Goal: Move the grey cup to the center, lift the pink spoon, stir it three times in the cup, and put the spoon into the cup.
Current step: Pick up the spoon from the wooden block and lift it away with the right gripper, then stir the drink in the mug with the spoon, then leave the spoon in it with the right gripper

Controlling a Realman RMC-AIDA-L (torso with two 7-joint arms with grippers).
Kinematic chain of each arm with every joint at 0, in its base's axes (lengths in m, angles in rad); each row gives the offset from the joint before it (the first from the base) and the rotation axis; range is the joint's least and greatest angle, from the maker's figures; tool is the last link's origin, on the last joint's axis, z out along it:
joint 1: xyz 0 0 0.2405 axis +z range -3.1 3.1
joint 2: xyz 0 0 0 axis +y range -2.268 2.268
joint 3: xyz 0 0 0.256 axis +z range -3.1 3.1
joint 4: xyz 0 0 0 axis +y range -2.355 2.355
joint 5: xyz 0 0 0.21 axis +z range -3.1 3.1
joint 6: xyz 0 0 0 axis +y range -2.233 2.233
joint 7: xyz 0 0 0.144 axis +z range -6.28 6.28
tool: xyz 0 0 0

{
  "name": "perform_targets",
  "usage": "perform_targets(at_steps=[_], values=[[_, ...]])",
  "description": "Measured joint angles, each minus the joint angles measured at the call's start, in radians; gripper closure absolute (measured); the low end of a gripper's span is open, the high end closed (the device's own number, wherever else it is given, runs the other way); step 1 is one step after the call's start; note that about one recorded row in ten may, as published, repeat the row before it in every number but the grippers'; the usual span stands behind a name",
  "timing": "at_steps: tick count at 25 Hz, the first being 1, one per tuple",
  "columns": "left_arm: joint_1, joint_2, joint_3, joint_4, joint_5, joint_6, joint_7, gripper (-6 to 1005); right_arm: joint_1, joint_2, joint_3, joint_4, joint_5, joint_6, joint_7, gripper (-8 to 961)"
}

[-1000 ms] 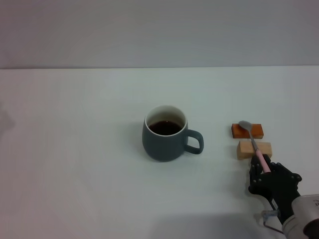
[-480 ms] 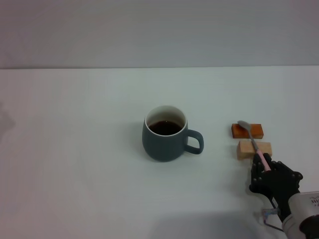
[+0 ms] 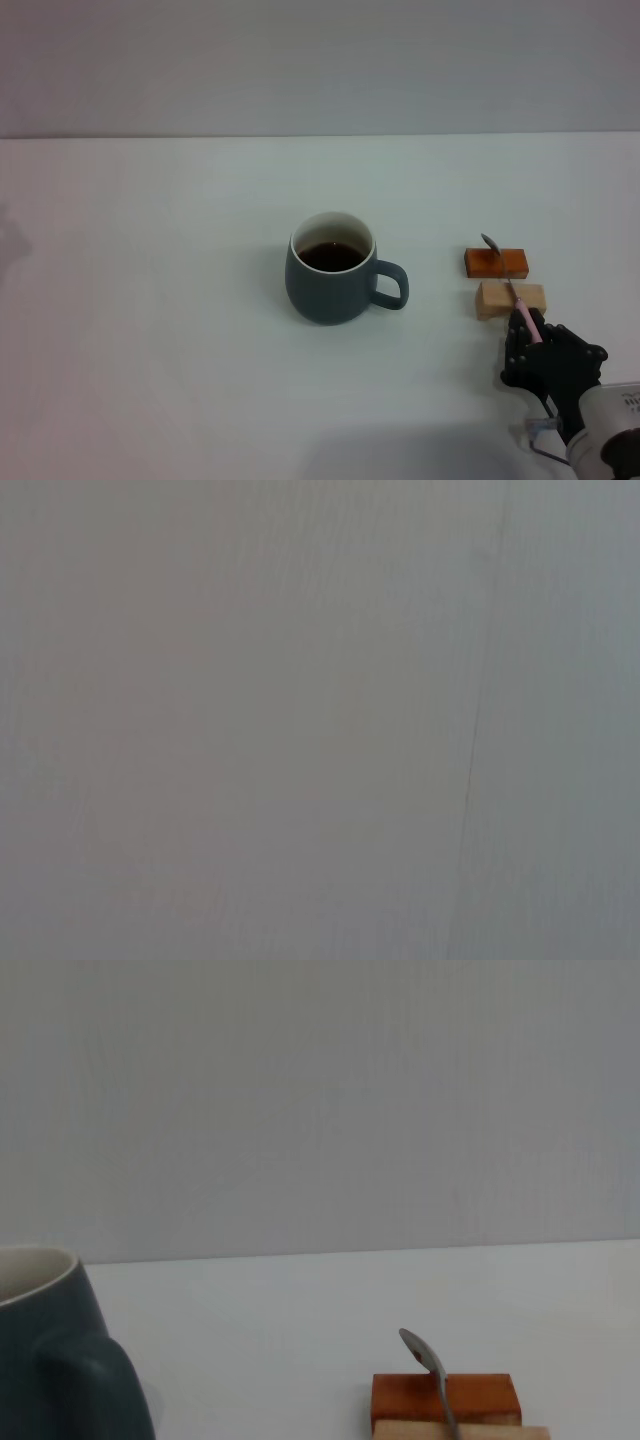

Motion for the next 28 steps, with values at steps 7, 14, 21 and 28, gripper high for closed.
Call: perform_targets(at_steps=[7,14,21,28], values=[[-0.002,0.0,0.0,-0.001,0.0,-0.003,0.0,1001,0.0,0.0,0.003,0.0,0.0,0.002,0.0,828],[-0.003,0.0,0.0,-0.002,0.0,-0.005,0.0,1001,-0.006,-0.007,0.008,0.027,0.0,-0.003,-0.026,829],[-0.014,-0.001,0.0,-0.009,0.0,-0.008,0.0,1001,-0.056,-0.067,0.044,0.21,0.0,0.002,-0.171,829],[-0.017,-0.001,-0.001,-0.01,0.0,-0.008,0.0,1001,-0.129,-0.125,0.156,0.465,0.004,0.184,-0.379,830]])
